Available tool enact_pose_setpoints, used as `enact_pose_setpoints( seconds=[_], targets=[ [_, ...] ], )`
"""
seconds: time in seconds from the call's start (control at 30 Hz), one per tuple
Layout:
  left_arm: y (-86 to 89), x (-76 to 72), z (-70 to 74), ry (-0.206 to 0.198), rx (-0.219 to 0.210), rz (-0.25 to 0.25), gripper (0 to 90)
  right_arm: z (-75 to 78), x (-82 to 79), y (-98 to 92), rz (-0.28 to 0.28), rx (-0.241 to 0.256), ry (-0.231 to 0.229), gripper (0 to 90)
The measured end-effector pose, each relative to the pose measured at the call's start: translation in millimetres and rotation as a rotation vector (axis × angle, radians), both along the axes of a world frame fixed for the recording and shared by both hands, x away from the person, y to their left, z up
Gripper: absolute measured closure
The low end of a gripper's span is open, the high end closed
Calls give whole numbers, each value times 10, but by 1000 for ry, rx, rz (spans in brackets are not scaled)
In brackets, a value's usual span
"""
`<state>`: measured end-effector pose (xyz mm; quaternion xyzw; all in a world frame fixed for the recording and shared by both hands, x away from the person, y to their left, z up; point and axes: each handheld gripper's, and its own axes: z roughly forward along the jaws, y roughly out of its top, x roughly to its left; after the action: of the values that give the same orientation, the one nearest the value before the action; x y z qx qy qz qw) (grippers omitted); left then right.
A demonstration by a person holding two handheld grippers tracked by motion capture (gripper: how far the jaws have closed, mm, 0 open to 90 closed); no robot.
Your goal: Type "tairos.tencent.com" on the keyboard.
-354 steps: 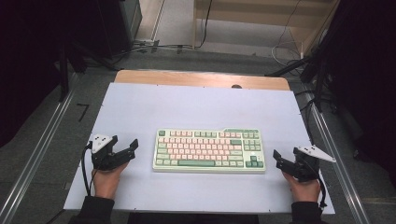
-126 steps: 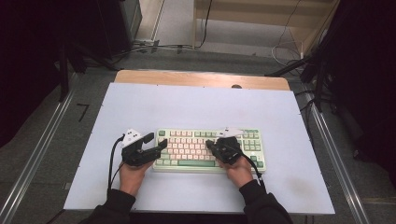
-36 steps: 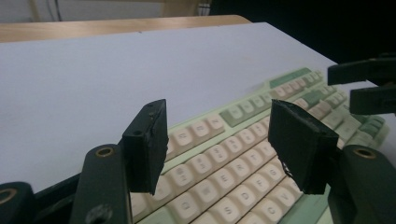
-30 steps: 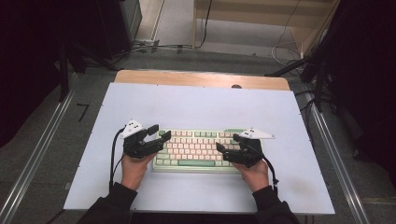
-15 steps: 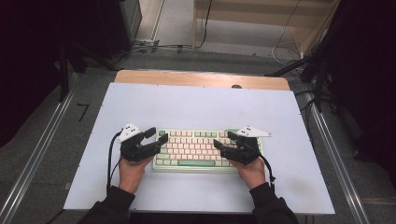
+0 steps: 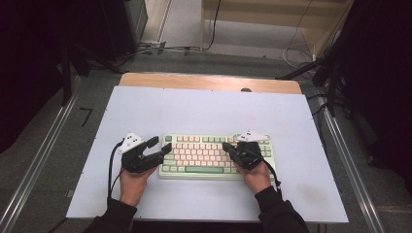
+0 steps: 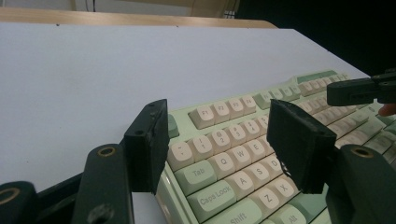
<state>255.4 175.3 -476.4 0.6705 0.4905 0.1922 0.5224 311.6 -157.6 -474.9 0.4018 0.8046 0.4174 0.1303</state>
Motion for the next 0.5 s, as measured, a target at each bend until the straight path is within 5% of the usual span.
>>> enact_pose_setpoints(
  seconds=[0.5],
  targets=[
    [-7,5,-15,6,5,-5,399,-61,17,41,7,-24,32,875]
  ],
)
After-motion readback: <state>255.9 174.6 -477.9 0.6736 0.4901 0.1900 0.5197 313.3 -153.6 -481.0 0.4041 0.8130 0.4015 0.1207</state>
